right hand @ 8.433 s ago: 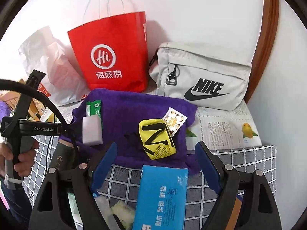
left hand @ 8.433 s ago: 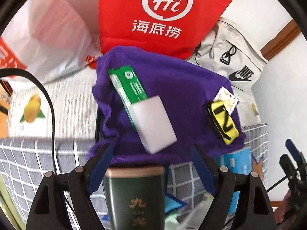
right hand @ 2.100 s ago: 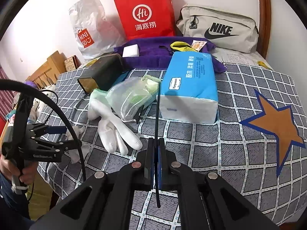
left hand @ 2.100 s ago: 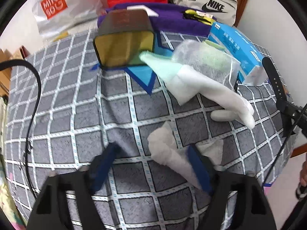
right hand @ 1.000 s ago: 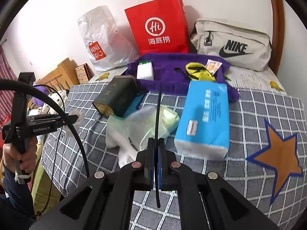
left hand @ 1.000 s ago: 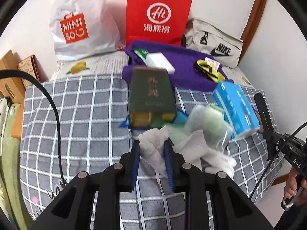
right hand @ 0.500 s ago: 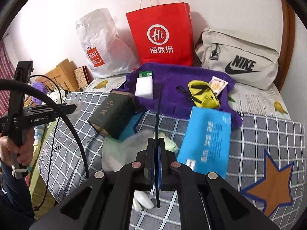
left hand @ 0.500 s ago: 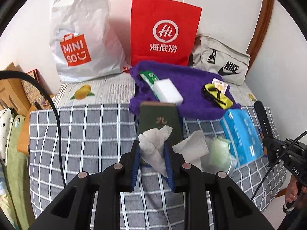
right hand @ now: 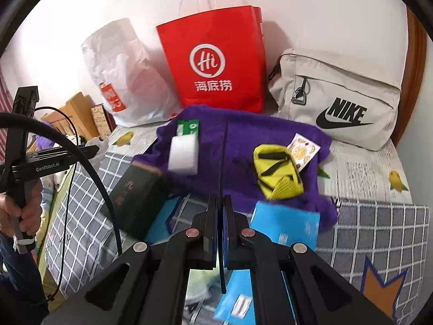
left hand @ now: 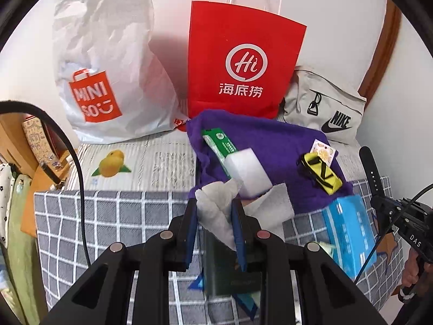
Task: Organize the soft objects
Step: 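Carry the tissue and strap over the purple towel, opening the right gripper beside the yellow bag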
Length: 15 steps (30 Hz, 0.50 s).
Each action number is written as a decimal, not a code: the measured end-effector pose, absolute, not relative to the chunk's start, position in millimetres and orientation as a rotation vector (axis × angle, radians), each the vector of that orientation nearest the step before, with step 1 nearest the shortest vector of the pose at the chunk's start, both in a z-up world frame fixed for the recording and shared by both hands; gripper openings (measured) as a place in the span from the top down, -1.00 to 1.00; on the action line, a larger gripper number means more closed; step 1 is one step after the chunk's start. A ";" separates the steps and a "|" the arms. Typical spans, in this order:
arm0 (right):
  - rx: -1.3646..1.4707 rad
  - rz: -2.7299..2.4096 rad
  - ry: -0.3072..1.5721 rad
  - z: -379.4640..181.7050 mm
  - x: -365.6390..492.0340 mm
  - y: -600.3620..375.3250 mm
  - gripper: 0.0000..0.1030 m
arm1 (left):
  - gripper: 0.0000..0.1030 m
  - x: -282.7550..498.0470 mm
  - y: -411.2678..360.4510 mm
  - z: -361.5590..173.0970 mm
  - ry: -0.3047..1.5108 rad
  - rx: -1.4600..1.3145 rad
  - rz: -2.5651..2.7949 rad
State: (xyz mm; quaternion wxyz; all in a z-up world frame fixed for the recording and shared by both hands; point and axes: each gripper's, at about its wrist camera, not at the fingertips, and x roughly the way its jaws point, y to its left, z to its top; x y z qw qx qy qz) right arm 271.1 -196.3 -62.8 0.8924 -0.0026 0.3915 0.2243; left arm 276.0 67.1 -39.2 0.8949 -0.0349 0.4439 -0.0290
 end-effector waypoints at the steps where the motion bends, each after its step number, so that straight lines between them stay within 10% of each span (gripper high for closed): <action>1: -0.007 0.463 0.814 -62.5 277.2 -196.5 0.94 | 0.54 282.0 66.0 -38.7 0.924 -0.078 -0.070; 15: 0.025 0.486 0.937 -98.4 381.1 -176.2 0.94 | 0.54 353.6 43.7 -52.2 0.946 -0.101 -0.123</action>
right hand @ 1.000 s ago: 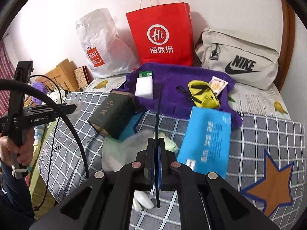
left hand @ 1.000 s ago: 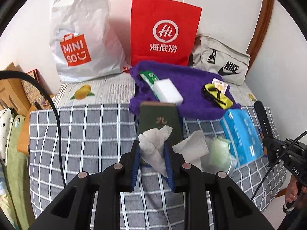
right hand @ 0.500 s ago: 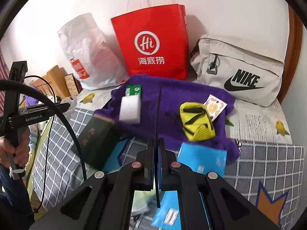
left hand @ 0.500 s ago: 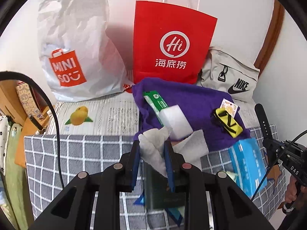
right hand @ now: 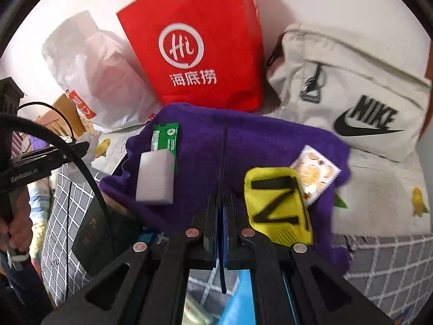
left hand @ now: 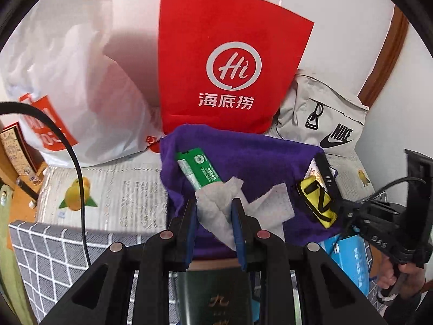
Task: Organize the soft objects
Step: 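Carry the tissue and strap over the purple towel, opening the right gripper beside the yellow bag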
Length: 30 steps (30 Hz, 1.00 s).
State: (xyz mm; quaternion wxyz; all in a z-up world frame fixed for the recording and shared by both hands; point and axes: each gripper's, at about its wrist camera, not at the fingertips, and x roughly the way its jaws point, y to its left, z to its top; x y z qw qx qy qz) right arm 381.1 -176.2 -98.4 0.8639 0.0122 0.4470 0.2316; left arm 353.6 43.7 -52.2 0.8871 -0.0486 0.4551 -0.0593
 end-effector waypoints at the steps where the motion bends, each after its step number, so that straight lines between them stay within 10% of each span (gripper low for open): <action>1: 0.032 0.491 0.948 -101.2 386.3 -174.2 0.94 | 0.54 357.6 42.2 -55.0 0.953 -0.104 -0.128; 21: -0.064 0.455 1.145 -158.3 434.7 -149.3 0.91 | 0.54 398.9 28.8 -88.5 1.043 -0.099 -0.169; 30: 0.005 0.482 1.119 -142.2 425.1 -161.4 0.28 | 0.54 416.7 38.7 -90.8 1.057 -0.102 -0.128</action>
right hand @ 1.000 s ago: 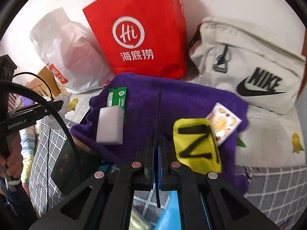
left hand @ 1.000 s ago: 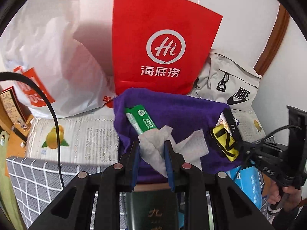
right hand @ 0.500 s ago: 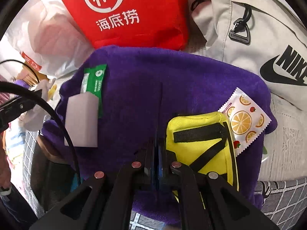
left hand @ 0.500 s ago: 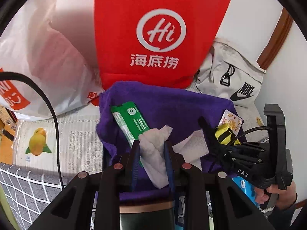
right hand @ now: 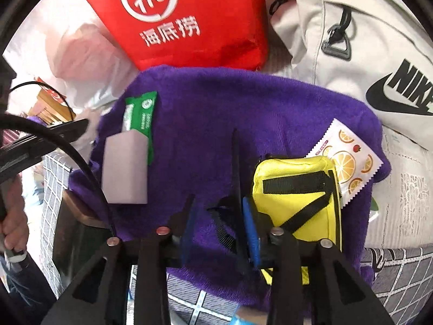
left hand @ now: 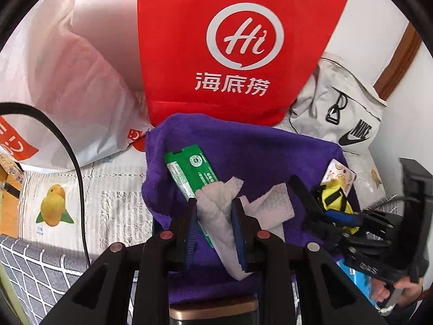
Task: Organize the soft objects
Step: 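Carry the tissue and strap over the purple towel, opening the right gripper beside the yellow bag, then open the left gripper to drop the white tissue onto the towel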
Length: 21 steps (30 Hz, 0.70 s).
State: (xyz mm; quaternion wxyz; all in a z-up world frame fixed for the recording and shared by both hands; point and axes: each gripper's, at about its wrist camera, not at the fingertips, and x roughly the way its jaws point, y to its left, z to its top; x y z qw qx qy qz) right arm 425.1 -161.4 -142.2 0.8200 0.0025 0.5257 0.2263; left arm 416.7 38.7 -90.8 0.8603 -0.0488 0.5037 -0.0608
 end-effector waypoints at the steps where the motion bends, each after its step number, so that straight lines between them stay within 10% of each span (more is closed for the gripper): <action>1: -0.002 0.480 1.108 -138.8 423.0 -161.4 0.24 | 0.54 419.9 39.6 -91.9 1.062 -0.103 -0.123; 21: -0.079 0.428 0.902 -91.0 367.3 -189.0 0.09 | 0.52 465.2 43.3 -128.2 1.155 -0.129 -0.054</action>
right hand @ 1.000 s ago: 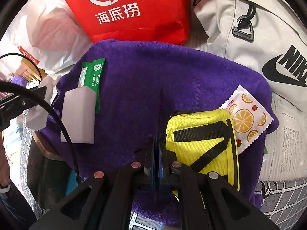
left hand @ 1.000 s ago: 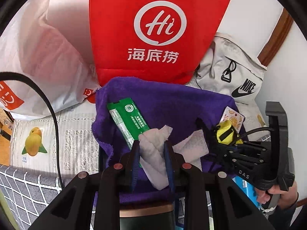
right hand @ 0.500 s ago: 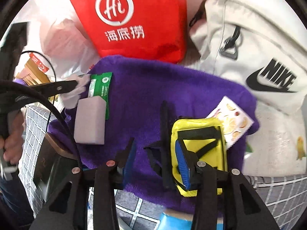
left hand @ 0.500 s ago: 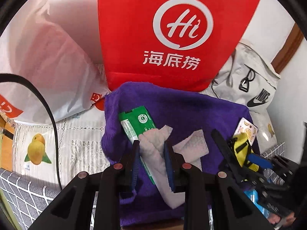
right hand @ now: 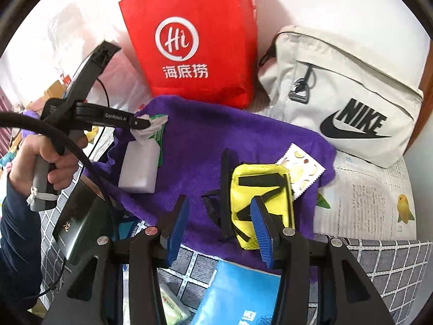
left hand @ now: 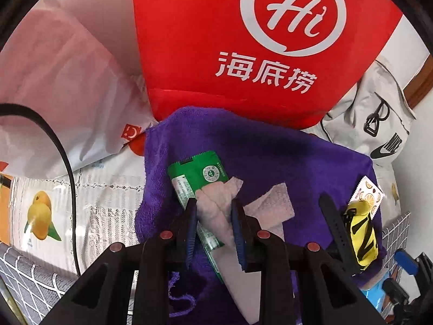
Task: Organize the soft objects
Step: 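Open the left gripper to drop the white tissue onto the towel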
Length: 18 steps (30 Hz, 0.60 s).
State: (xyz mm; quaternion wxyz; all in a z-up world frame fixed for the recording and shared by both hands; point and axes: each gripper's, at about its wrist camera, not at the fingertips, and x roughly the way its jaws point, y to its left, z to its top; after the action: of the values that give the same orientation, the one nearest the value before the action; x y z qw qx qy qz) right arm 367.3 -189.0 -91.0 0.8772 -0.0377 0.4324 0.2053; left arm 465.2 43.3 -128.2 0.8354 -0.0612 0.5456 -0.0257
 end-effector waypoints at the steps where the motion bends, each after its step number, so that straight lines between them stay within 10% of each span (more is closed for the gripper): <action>1: -0.072 0.418 0.900 -89.7 368.7 -190.9 0.09 | 0.49 465.5 42.8 -128.4 1.159 -0.125 -0.056; 10: -0.040 0.412 0.910 -90.1 350.0 -201.1 0.08 | -0.06 465.1 36.1 -126.4 1.175 -0.122 -0.068; 18: 0.002 0.445 0.923 -89.2 323.0 -205.1 0.08 | -0.12 433.0 40.6 -96.6 1.135 -0.122 -0.067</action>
State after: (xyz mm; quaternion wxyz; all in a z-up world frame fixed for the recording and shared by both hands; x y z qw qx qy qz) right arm 323.0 -205.1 -89.2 0.8717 0.0009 0.4414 0.2129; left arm 433.0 40.6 -96.6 0.8409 -0.0579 0.5372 -0.0316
